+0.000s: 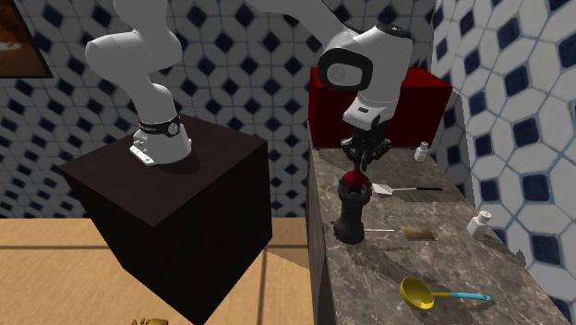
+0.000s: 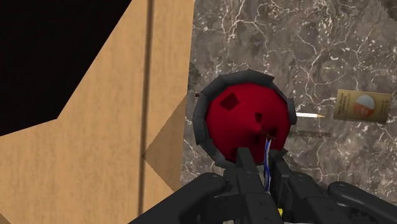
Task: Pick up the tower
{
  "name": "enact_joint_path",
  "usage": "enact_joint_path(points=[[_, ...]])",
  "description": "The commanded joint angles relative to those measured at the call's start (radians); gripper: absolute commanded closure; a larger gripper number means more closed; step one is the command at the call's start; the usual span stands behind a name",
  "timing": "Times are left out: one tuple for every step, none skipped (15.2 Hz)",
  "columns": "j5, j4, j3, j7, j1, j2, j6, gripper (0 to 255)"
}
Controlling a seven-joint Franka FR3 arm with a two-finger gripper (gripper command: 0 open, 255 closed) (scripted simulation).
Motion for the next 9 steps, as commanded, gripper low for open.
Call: enact_joint_path(points=[[0.004, 0.006, 0.003, -0.001, -0.002, -0.016, -0.020, 255], [0.006, 0.007, 0.005, -0.001, -0.003, -0.024, -0.030, 255], [0.008, 0.009, 0.006, -0.002, -0.004, -0.033, -0.040, 255], [0.010, 0.010, 0.008, -0.002, -0.005, -0.041, -0.049, 255], [0.012, 0.012, 0.009, -0.003, -0.006, -0.049, -0.059, 255], [0.014, 0.015, 0.011, -0.003, -0.007, -0.057, -0.069, 255], [0.016, 0.017, 0.012, -0.004, -0.008, -0.064, -0.079, 255], [0.016, 0.017, 0.012, -0.004, -0.009, -0.066, -0.081, 255], [0.016, 0.018, 0.012, -0.004, -0.009, -0.066, -0.081, 255]])
